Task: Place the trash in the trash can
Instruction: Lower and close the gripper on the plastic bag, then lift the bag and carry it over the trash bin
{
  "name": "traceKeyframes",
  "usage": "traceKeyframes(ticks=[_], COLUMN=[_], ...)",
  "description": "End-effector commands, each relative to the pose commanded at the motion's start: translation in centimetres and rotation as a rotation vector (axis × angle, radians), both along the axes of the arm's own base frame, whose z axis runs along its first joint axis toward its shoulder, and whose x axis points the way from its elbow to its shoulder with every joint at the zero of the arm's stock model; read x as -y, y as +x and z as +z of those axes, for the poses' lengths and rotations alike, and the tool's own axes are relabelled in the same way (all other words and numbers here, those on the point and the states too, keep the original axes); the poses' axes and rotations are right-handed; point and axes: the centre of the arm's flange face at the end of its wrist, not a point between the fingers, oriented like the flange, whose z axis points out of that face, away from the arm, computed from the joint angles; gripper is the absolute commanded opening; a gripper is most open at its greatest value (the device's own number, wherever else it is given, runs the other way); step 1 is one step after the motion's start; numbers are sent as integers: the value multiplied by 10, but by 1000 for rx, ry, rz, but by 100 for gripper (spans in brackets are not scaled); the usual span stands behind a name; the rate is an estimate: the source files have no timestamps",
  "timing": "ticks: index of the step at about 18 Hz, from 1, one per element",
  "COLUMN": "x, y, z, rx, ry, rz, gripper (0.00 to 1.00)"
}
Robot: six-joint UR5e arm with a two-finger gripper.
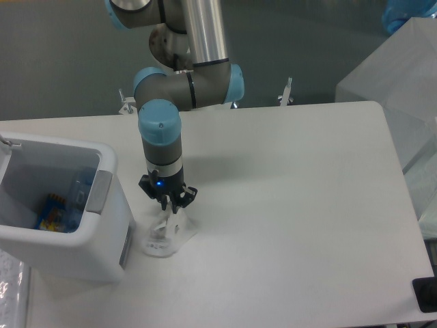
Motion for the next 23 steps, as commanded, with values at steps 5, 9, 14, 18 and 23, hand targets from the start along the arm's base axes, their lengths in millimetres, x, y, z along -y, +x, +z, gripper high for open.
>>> traceKeyframes(ticks=[5,9,14,18,23], x=[-11,-26,-32,-31,-42], y=[-56,-112,-153,-138,-95], z=[45,117,220,298,349], rx=[-60,-85,3,-7,-33], ry=[91,274,564,688,760], rz=[58,118,257,336,254], gripper=[0,0,0,0,1])
